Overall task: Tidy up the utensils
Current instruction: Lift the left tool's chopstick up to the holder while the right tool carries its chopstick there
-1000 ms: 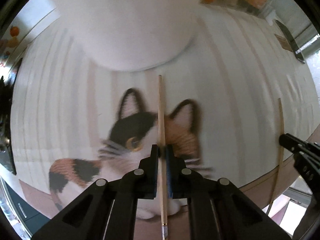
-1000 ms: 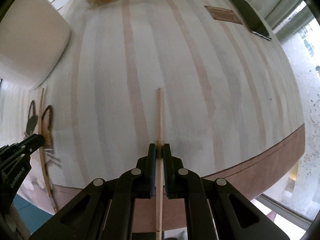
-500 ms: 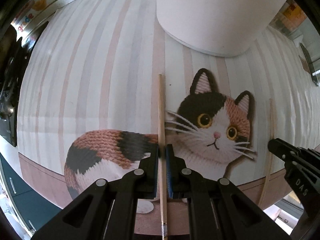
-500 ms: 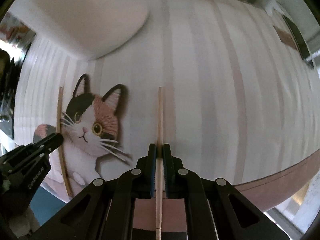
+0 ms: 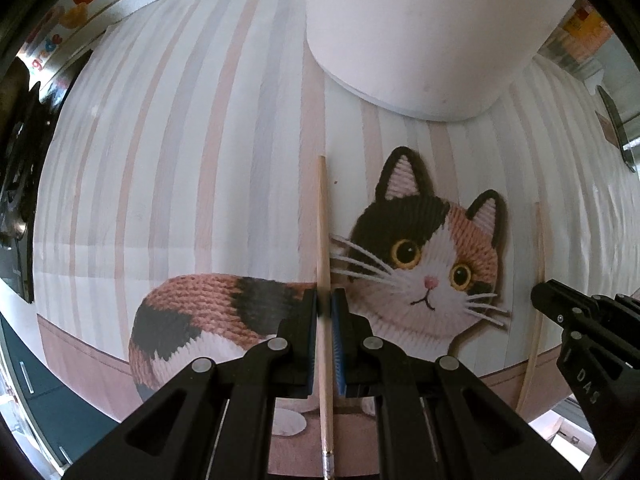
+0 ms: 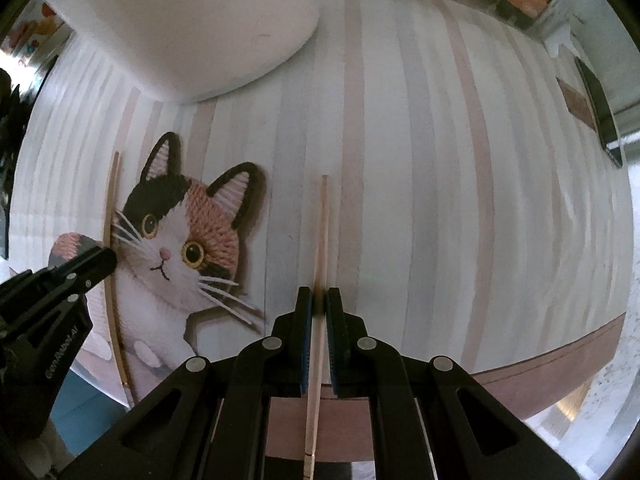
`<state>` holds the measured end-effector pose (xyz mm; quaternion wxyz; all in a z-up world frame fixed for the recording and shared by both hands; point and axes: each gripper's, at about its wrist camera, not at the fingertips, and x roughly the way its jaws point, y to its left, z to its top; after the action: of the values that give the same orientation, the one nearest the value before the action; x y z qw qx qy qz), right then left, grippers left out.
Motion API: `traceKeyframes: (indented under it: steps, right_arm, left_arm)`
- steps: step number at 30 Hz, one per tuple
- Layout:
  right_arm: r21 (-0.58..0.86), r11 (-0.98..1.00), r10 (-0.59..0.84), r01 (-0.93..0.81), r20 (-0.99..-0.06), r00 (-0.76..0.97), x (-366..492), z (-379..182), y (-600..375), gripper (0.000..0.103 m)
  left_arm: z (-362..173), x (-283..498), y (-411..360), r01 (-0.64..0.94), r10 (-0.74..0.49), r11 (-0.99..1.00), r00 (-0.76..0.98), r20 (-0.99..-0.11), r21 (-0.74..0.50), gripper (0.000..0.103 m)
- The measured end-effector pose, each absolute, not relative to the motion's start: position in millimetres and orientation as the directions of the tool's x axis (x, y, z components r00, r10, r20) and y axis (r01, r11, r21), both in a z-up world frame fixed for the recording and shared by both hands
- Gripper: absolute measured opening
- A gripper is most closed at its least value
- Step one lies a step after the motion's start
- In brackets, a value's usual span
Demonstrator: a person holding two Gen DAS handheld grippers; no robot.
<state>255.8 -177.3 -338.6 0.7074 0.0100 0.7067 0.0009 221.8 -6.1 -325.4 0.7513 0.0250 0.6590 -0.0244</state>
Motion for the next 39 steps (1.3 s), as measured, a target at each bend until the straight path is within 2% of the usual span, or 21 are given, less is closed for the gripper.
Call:
traceKeyframes:
  steps: [10, 21, 31, 39]
  right_arm:
    - [0.004, 0.999, -0.002, 0.054, -0.994, 0.112, 236.2, -319.1, -167.0, 0.007]
    - [0.015, 0.997, -0.014, 0.08, -0.937, 0.348, 215.7, -235.0, -171.5, 0.007]
    - [0.126, 0.986, 0.043, 0.107, -0.822, 0.567, 223.2, -148.8, -201.6, 0.007]
    - [0.271, 0.959, 0.137, 0.084, -0.701, 0.7, 236.7, -57.4, -214.0, 0.007]
  left_arm:
    - [-307.7, 214.3, -15.0, 0.089, 0.061, 0.992, 0.24, -0.969, 0.084, 0.004]
    - [-205.0, 203.9, -3.5, 0.044, 0.053, 0.995, 0.503, -0.863, 0.086, 0.004]
    - [-110.2, 190.3, 7.1, 0.048, -0.039, 0.999, 0.652, -0.757, -0.01, 0.004]
    - [-25.4, 190.0, 9.0, 0.128, -0.221, 0.974, 0.713, -0.665, -0.186, 0.004]
